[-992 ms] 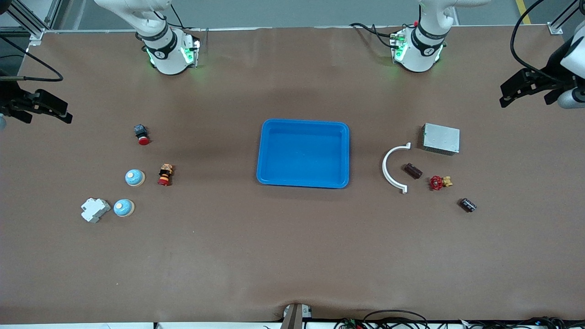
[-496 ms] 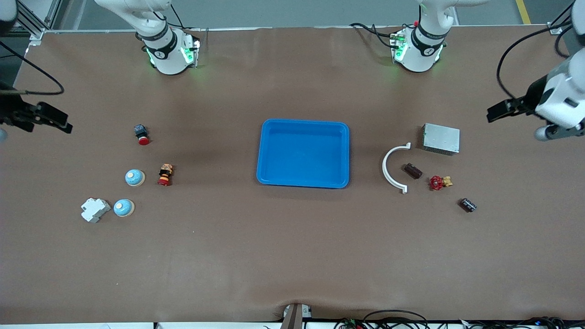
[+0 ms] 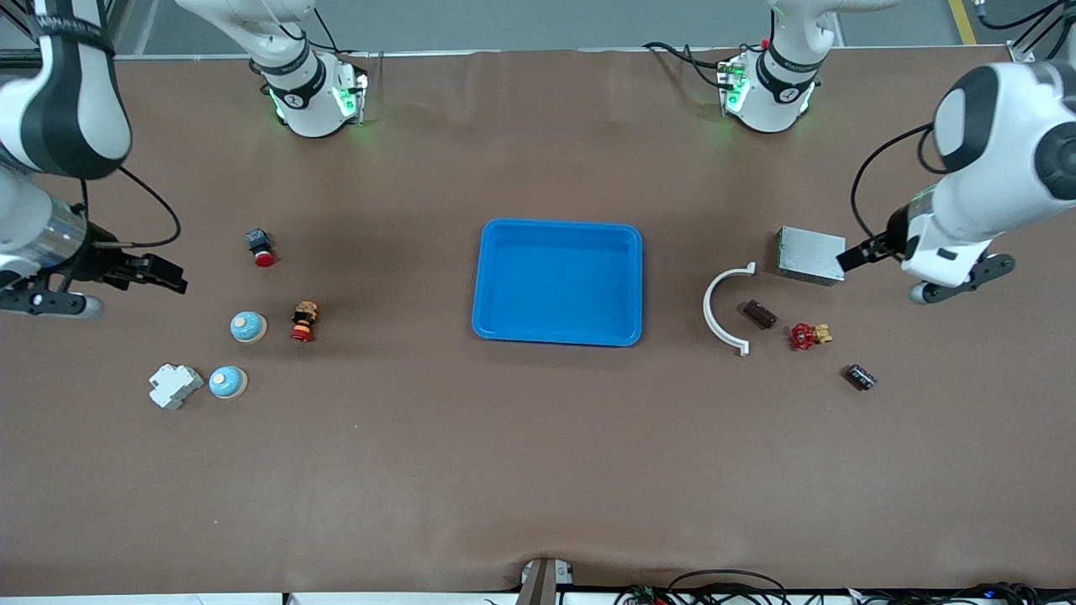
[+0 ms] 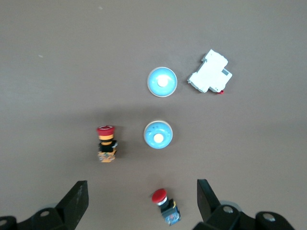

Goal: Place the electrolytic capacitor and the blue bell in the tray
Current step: 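Reach the right gripper to a bell while the left gripper reaches a capacitor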

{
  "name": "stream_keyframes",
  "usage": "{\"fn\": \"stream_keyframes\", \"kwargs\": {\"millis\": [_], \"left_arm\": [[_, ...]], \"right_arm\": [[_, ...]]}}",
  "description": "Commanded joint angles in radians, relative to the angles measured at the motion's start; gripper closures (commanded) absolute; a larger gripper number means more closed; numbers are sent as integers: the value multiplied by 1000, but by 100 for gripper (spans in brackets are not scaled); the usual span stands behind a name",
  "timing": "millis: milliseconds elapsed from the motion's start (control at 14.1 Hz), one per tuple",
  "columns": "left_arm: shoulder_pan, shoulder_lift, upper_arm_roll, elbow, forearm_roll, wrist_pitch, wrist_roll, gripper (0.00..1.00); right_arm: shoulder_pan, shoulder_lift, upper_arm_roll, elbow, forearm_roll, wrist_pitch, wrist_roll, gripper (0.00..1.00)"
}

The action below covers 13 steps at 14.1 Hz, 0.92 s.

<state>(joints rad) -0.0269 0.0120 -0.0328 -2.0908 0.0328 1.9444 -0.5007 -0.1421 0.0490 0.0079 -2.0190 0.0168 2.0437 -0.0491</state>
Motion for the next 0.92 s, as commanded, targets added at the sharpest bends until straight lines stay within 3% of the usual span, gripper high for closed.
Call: {"fn": "stream_keyframes", "kwargs": {"millis": [0, 212, 425, 637, 850], "left_arm": [[-1, -4, -32, -142, 12, 190, -114, 0], [-4, 43, -33, -207, 12, 345, -217, 0], [-5, 118, -38, -219, 10, 460, -333, 1], [-8, 221, -44, -215, -2, 591, -474, 10], [-15, 296, -88, -210, -4, 675, -622, 27]], "right_arm": [[-37, 41, 11, -73, 19, 91, -29, 0], [-36, 77, 11, -193, 22, 275, -29, 0], [-36, 156, 11, -205, 22, 375, -29, 0], [-36, 245, 11, -210, 22, 496, -29, 0], [-36, 304, 11, -227, 22, 594, -28, 0]]}}
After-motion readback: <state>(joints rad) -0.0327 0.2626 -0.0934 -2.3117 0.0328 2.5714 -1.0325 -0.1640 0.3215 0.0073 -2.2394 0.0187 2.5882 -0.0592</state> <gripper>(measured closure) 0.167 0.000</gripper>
